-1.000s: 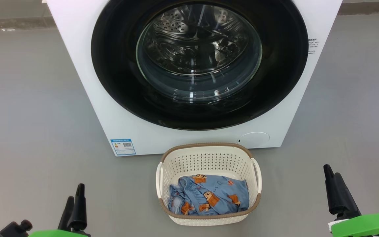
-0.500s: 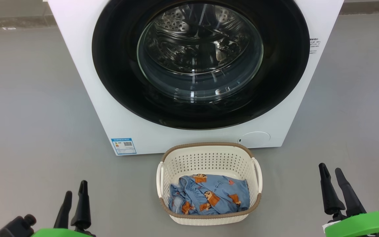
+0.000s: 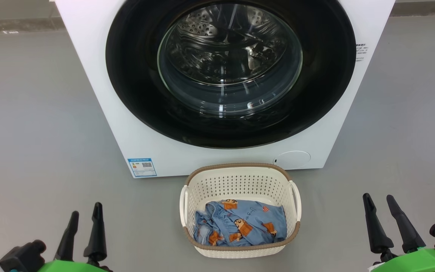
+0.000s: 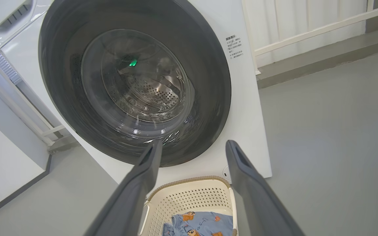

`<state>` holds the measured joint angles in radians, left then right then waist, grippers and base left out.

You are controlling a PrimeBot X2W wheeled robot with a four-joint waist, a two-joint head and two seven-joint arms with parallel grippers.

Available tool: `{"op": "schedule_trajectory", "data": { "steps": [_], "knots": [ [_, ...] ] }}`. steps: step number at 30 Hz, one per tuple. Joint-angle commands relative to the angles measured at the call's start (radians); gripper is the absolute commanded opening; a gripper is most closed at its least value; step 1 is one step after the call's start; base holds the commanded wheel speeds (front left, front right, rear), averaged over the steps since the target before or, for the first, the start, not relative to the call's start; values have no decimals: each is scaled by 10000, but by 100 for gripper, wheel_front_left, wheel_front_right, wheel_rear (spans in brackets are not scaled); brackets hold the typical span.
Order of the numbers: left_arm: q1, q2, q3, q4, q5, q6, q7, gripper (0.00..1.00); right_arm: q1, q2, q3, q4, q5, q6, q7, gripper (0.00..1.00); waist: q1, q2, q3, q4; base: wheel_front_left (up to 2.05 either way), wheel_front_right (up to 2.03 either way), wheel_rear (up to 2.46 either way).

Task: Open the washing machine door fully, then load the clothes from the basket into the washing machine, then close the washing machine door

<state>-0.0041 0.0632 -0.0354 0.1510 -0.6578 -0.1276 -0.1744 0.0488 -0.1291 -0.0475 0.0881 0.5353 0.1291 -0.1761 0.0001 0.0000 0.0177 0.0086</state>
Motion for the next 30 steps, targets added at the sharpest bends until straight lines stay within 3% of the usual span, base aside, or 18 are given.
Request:
{"op": "schedule_trajectory", "data": {
  "steps": [1,25,30],
  "knots": [
    [-174,212,209,-350,384,-23,-163,100,-21,-216,197,-292,-416,13,-149,100,0,0,5,2,0,0,0],
    [23,484,-43,-831,3025,-31,-874,100,109,-567,19,-541,-3339,16,-857,100,-1,0,64,-47,0,0,0],
    [56,464,-26,-840,2979,-31,-874,100,51,-607,9,-498,-3329,16,-857,100,-1,0,52,-26,0,0,0]
  ]
}}
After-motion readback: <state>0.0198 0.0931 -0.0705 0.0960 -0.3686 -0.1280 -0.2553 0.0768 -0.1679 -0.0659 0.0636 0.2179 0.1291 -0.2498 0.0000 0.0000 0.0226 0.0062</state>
